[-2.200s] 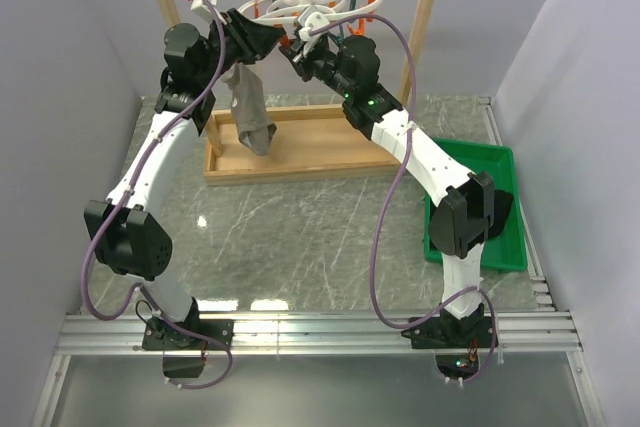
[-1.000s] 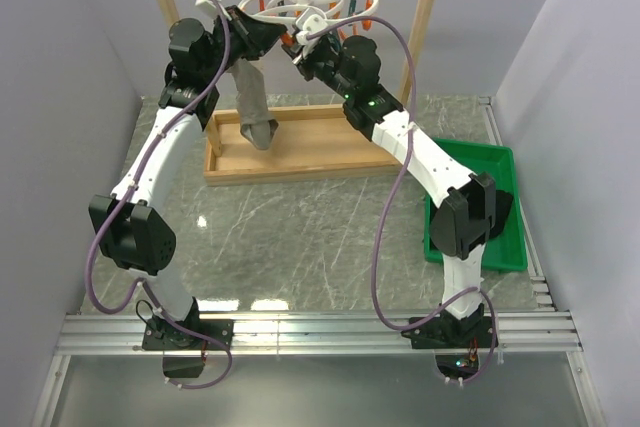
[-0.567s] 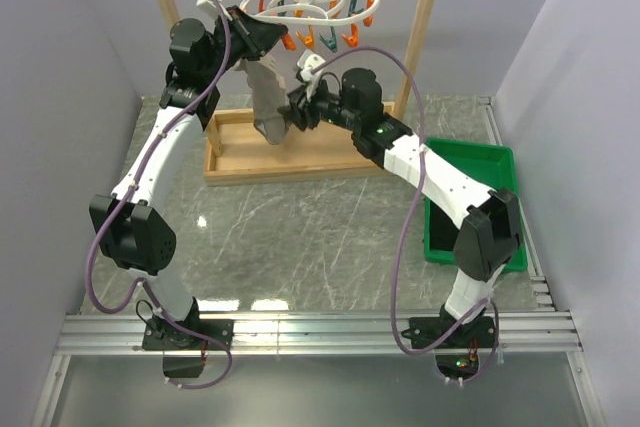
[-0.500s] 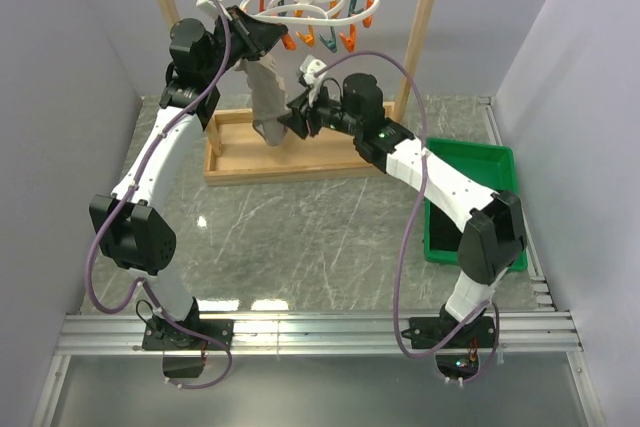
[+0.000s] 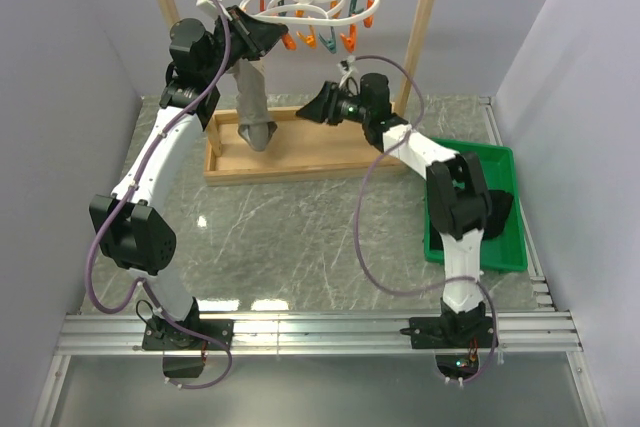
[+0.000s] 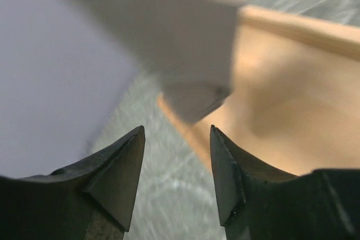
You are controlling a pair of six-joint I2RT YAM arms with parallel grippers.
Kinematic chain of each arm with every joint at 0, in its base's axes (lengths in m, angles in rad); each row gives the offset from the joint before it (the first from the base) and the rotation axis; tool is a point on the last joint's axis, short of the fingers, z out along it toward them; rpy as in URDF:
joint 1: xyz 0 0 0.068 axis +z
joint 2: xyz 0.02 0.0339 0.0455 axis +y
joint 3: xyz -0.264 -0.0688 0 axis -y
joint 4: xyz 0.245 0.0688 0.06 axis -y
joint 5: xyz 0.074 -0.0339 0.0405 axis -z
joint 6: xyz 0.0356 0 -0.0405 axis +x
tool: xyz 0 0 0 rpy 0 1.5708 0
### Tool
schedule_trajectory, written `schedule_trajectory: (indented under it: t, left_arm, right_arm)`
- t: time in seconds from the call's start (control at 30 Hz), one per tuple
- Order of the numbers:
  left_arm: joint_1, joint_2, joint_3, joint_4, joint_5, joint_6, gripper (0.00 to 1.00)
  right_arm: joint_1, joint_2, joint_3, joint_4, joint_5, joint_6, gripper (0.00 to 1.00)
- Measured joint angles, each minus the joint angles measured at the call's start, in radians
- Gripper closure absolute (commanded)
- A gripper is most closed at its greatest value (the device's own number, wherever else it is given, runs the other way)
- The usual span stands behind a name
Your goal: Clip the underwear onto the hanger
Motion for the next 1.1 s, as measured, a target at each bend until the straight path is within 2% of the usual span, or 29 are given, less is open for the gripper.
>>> schedule_trajectory:
  t: [0.17, 0.47, 0.73, 1.1]
  left_arm:
    - [0.000, 0.000, 0.000, 0.007, 0.010, -0.016, 1.00]
    - [0.000, 0.000, 0.000, 0.017, 0.050, -0.060, 1.00]
    - [0.000, -0.002, 0.000, 0.035, 0.095, -0.098, 1.00]
    - [0.000, -0.002, 0.000, 0.060, 0.139, -0.131, 1.00]
  right_arm:
    - [-0.072, 0.232, 0.145, 0.171, -0.049, 0.280, 0.39]
    - [-0.042, 0.402, 0.286, 0.443, -0.051, 0.580, 0.36]
    - [-0.037, 0.478, 0.316, 0.552, -0.041, 0.681, 0.35]
    - [-0.021, 0.569, 0.431, 0.540, 0.042, 0.717, 0.33]
